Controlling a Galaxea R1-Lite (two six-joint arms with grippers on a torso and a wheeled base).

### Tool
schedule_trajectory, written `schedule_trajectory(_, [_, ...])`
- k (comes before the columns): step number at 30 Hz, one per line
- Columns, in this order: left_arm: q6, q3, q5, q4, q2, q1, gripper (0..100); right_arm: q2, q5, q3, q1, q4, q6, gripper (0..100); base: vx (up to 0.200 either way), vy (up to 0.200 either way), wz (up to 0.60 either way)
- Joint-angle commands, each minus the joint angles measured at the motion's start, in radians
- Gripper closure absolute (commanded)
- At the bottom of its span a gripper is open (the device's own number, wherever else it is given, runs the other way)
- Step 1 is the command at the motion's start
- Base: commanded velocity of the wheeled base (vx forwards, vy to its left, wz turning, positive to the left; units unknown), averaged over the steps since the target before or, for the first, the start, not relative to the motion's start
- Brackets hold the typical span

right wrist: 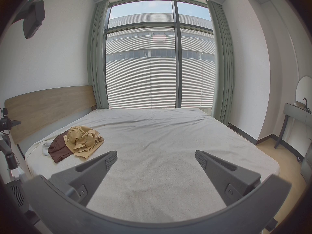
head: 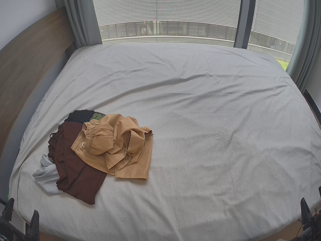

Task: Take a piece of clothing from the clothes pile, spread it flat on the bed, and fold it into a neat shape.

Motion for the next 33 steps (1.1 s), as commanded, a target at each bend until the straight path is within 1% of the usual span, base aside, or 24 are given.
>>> schedule_trajectory(1, [0.004, 0.018, 0.0, -0.001, -0.016, 0.0, 0, -0.016, 0.0, 0.018, 0.0, 0.0, 0.001, 0, 0.0, 0.0, 0.0])
schedule_trajectory(5, [0.004, 0.018, 0.0, -0.004, -0.016, 0.0, 0, -0.016, 0.0, 0.018, 0.0, 0.0, 0.001, 0, 0.0, 0.0, 0.0])
schedule_trajectory(6, [0.004, 0.018, 0.005, -0.025, -0.016, 0.0, 0, -0.016, 0.0, 0.018, 0.0, 0.0, 0.001, 0, 0.0, 0.0, 0.0])
schedule_trajectory(8, [0.018, 0.013, 0.019, -0.162, -0.012, 0.002, 0, -0.016, 0.0, 0.018, 0.0, 0.0, 0.001, 0, 0.0, 0.0, 0.0])
schedule_trajectory(9, [0.018, 0.013, 0.019, -0.162, -0.012, 0.002, 0, -0.016, 0.0, 0.018, 0.0, 0.0, 0.001, 0, 0.0, 0.0, 0.0])
schedule_trajectory(10, [0.023, 0.018, 0.017, -0.206, 0.013, 0.006, 0, -0.016, 0.0, 0.018, 0.0, 0.0, -0.001, 0, 0.0, 0.0, 0.0])
schedule_trajectory(14, [0.021, 0.018, 0.005, -0.114, 0.036, -0.007, 0, -0.016, 0.0, 0.018, 0.001, 0.0, 0.001, 0, 0.0, 0.0, 0.0])
schedule_trajectory(17, [0.012, 0.004, -0.018, -0.113, 0.071, -0.023, 0, -0.016, 0.0, 0.018, 0.0, 0.0, -0.001, 0, 0.0, 0.0, 0.0])
schedule_trajectory(19, [0.0, -0.028, -0.02, -0.11, 0.11, -0.052, 0, -0.016, 0.0, 0.018, 0.0, 0.0, -0.001, 0, 0.0, 0.0, 0.0])
schedule_trajectory(20, [-0.011, -0.053, -0.02, -0.11, 0.137, -0.08, 0, -0.016, 0.0, 0.018, 0.0, 0.0, -0.001, 0, 0.0, 0.0, 0.0])
schedule_trajectory(22, [-0.016, -0.068, -0.018, -0.11, 0.154, -0.092, 0, -0.016, 0.0, 0.018, 0.0, 0.0, -0.001, 0, 0.0, 0.0, 0.0])
schedule_trajectory(23, [-0.045, -0.133, -0.018, -0.113, 0.228, -0.115, 0, -0.016, 0.0, 0.018, 0.0, 0.0, -0.001, 0, 0.0, 0.0, 0.0])
schedule_trajectory(24, [-0.046, -0.137, -0.02, -0.113, 0.232, -0.116, 0, -0.016, 0.0, 0.018, 0.0, 0.0, -0.001, 0, 0.0, 0.0, 0.0])
schedule_trajectory(26, [-0.102, -0.219, -0.02, -0.117, 0.332, -0.139, 0, -0.016, 0.0, 0.018, 0.0, 0.0, -0.001, 0, 0.0, 0.0, 0.0])
schedule_trajectory(31, [-0.195, -0.338, -0.027, -0.119, 0.485, -0.205, 0, -0.016, 0.0, 0.018, 0.001, 0.0, -0.002, 0, 0.0, 0.0, 0.0])
schedule_trajectory(33, [-0.22, -0.364, -0.032, -0.12, 0.55, -0.211, 0, -0.016, 0.002, 0.018, 0.001, 0.0, -0.002, 0, 0.0, 0.0, 0.0])
